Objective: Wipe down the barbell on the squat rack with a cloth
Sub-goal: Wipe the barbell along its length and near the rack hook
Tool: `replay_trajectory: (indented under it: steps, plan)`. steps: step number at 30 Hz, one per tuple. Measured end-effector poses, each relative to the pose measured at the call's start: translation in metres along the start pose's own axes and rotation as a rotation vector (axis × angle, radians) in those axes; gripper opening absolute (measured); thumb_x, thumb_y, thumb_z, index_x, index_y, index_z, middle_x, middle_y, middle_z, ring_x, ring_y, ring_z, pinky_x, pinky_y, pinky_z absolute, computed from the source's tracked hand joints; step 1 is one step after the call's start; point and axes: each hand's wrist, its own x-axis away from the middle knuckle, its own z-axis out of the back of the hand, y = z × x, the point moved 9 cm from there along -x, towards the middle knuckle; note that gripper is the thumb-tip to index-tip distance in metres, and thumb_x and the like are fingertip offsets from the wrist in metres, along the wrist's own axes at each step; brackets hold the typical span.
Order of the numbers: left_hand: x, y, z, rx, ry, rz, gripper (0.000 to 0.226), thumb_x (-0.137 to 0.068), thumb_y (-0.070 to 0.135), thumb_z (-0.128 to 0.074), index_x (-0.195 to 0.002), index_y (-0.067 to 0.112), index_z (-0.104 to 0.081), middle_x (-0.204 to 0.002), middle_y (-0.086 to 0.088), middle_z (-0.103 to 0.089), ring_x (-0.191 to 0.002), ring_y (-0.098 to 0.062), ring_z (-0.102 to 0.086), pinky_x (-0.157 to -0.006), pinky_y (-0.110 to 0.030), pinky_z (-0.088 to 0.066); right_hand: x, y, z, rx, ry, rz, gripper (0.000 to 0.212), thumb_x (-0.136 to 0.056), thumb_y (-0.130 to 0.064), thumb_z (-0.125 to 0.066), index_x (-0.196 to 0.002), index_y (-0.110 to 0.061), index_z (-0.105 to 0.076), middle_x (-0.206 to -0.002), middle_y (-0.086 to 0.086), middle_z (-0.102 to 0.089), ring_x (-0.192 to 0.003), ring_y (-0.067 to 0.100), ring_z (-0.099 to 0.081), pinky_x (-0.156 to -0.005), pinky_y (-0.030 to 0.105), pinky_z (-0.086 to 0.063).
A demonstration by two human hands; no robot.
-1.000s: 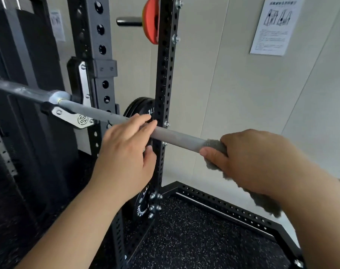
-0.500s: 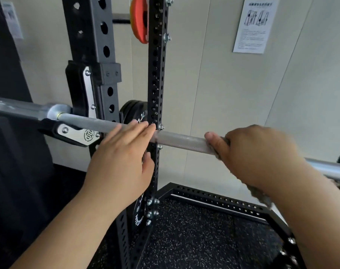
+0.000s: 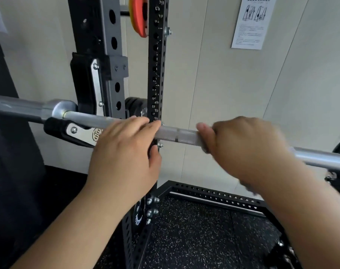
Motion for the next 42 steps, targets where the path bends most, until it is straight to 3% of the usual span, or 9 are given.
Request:
replay_trajectory:
  steps: [3,6,11,15,20,27,34,37,42]
  plan:
    - [0.005,-0.001,-0.003,0.009,0.019,0.002,0.054,-0.089,0.014,-0.066,-0.143,0.019,-0.064,-0.137,0.001,-0.065,-0.132,-0.026,-0.057,-0.111,-0.044,-0.043,-0.014,-0.059,-0.014,0.046,0.147,0.107,0.051,-0.103,-0.058,-0.028,-0.09,-0.022,-0.061,-0.074,0.0,-0.061,-0.06,0.028,-0.057,-0.053,0.028,-0.029]
    - [0.002,-0.011,0.004,0.069,0.051,-0.037,0.05,-0.089,0.011,-0.065,-0.138,0.022,-0.068,-0.132,0.007,-0.067,-0.121,-0.021,-0.062,-0.105,-0.036,-0.046,-0.007,-0.072,-0.021,0.039,0.162,0.213,0.042,-0.1,-0.054,-0.042,-0.107,-0.018,-0.062,-0.083,0.001,-0.061,-0.064,0.028,-0.057,-0.055,0.033,-0.036]
    - [0.002,-0.019,0.004,0.128,0.073,-0.052,0.051,-0.09,0.011,-0.065,-0.138,0.025,-0.068,-0.13,0.013,-0.065,-0.122,-0.011,-0.057,-0.1,-0.023,-0.042,0.006,-0.003,-0.002,-0.094,-0.027,0.02,0.074,-0.084,-0.084,0.003,-0.086,-0.033,-0.05,-0.07,-0.012,-0.057,-0.063,0.008,-0.056,-0.053,0.027,-0.044]
    - [0.001,-0.017,-0.002,0.124,0.088,-0.051,0.052,-0.089,0.009,-0.067,-0.139,0.023,-0.068,-0.128,0.01,-0.065,-0.122,-0.015,-0.057,-0.098,-0.028,-0.049,-0.011,-0.026,-0.007,0.077,0.048,-0.049,0.08,-0.091,-0.071,0.009,-0.078,-0.027,-0.056,-0.066,-0.007,-0.054,-0.059,0.019,-0.056,-0.05,0.027,-0.033]
    - [0.0,-0.019,0.003,0.12,0.112,-0.026,0.049,-0.088,0.014,-0.067,-0.135,0.029,-0.07,-0.125,0.015,-0.065,-0.119,-0.012,-0.057,-0.081,-0.027,-0.051,-0.014,-0.076,-0.019,0.063,0.166,0.129,0.042,-0.095,-0.059,-0.049,-0.098,-0.019,-0.063,-0.077,-0.001,-0.059,-0.062,0.026,-0.056,-0.054,0.032,-0.034]
    - [0.005,-0.019,-0.003,0.107,0.068,-0.069,0.047,-0.093,0.021,-0.067,-0.14,0.022,-0.065,-0.129,0.01,-0.061,-0.123,-0.016,-0.055,-0.097,-0.027,-0.047,0.032,0.027,-0.001,-0.068,0.061,-0.104,0.053,-0.077,-0.084,-0.048,-0.08,-0.031,-0.054,-0.066,-0.013,-0.048,-0.058,0.018,-0.049,-0.048,0.026,-0.034]
    - [0.001,-0.015,0.001,0.089,0.092,-0.076,0.045,-0.092,0.025,-0.067,-0.137,0.022,-0.068,-0.125,0.008,-0.065,-0.118,-0.017,-0.057,-0.091,-0.034,-0.053,0.002,-0.023,-0.018,0.148,0.028,-0.026,0.056,-0.065,-0.067,-0.085,-0.071,-0.022,-0.052,-0.058,-0.006,-0.049,-0.048,0.021,-0.039,-0.052,0.023,-0.013]
    - [0.003,-0.014,0.001,0.085,0.097,-0.079,0.046,-0.093,0.026,-0.067,-0.138,0.021,-0.067,-0.125,0.007,-0.064,-0.119,-0.018,-0.056,-0.095,-0.037,-0.052,0.009,-0.014,-0.009,0.07,0.082,0.059,0.05,-0.078,-0.073,-0.067,-0.081,-0.025,-0.053,-0.067,-0.009,-0.053,-0.054,0.019,-0.048,-0.049,0.023,-0.018]
    - [0.007,-0.009,-0.011,0.029,0.083,-0.097,0.052,-0.092,0.027,-0.065,-0.142,0.012,-0.06,-0.13,-0.005,-0.059,-0.123,-0.032,-0.054,-0.11,-0.048,-0.046,0.055,0.077,0.01,-0.002,0.015,-0.19,0.068,-0.067,-0.096,-0.038,-0.066,-0.028,-0.038,-0.057,-0.012,-0.044,-0.052,0.009,-0.046,-0.046,0.023,-0.026]
